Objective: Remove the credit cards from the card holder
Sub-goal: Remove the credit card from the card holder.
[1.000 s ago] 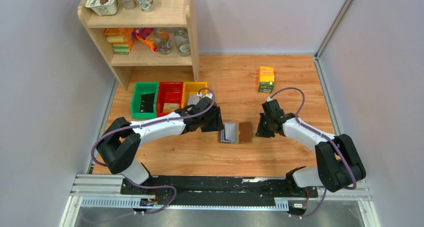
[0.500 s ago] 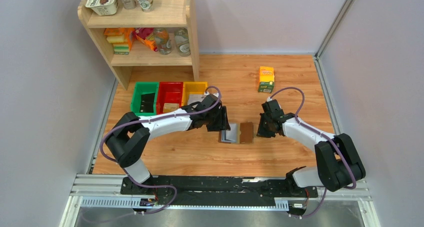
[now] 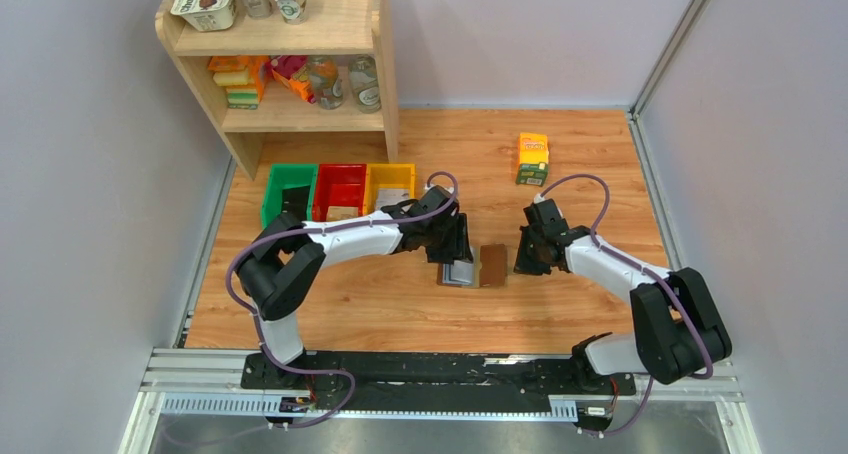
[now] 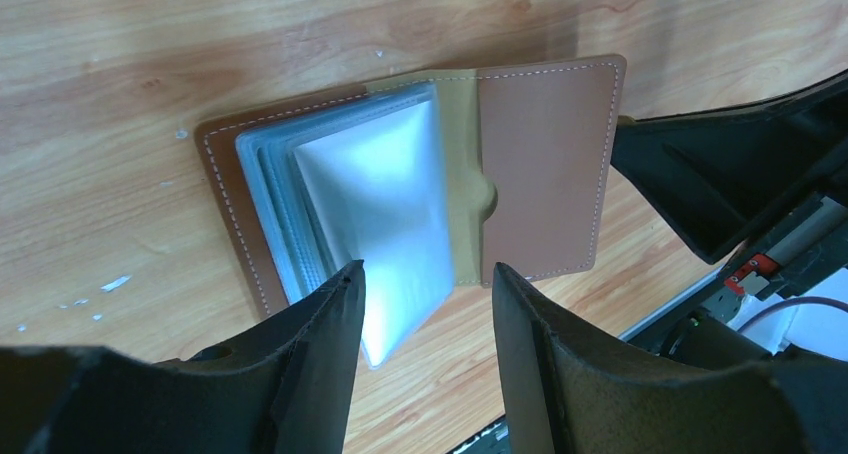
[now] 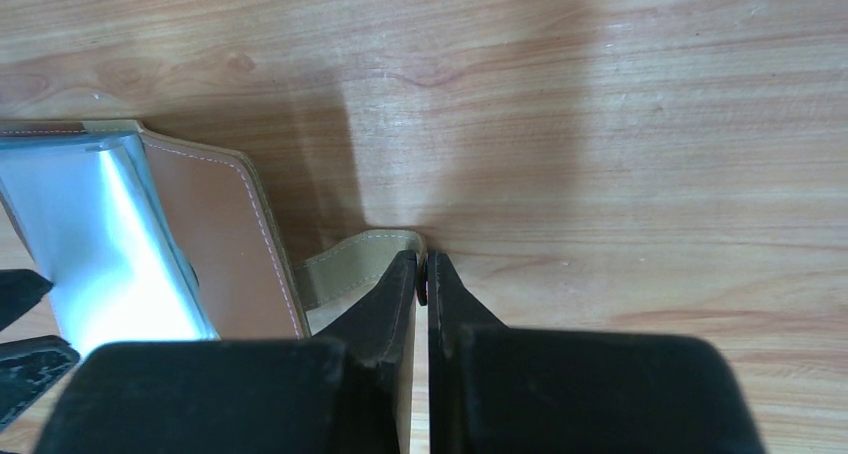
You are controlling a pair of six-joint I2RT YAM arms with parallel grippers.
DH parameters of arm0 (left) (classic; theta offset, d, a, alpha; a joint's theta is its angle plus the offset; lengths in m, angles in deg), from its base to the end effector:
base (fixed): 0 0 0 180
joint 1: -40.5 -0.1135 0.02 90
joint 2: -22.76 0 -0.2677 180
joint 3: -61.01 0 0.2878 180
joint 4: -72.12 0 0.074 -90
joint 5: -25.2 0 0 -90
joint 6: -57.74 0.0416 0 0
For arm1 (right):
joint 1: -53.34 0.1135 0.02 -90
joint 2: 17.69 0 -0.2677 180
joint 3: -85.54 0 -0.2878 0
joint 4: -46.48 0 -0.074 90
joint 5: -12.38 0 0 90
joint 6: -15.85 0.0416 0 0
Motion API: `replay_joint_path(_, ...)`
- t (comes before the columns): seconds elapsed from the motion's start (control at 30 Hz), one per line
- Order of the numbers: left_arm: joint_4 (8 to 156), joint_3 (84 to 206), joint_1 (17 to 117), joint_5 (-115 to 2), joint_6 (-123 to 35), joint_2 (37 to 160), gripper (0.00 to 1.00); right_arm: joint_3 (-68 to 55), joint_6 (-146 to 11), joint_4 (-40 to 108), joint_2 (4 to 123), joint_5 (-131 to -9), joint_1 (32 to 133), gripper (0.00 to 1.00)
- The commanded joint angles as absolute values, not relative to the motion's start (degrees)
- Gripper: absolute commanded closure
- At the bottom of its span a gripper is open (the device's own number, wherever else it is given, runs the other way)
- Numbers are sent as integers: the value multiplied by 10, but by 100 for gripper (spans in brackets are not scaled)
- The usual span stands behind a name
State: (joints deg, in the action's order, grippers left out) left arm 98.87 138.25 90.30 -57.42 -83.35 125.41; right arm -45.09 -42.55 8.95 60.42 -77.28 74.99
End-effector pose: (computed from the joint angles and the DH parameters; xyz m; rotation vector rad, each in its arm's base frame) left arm 0.2601 -0.3161 0.1602 0.0293 2.6989 -0.8239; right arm 0.2450 0.0975 0.1312 0.2378 2.7514 0.2673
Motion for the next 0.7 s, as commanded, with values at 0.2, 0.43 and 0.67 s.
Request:
replay_joint_path(0.2, 947, 1403, 909, -535, -822, 1253, 43, -453, -435, 105, 533, -759, 748, 85)
replay_joint_path(0.43, 971, 1363, 907, -619, -804, 1180, 41, -421, -445, 66, 450, -772, 759, 52)
replay_joint_path(0.67, 1005, 1304, 879, -646, -795, 1110, 41, -375, -453, 66, 414, -758, 803, 58)
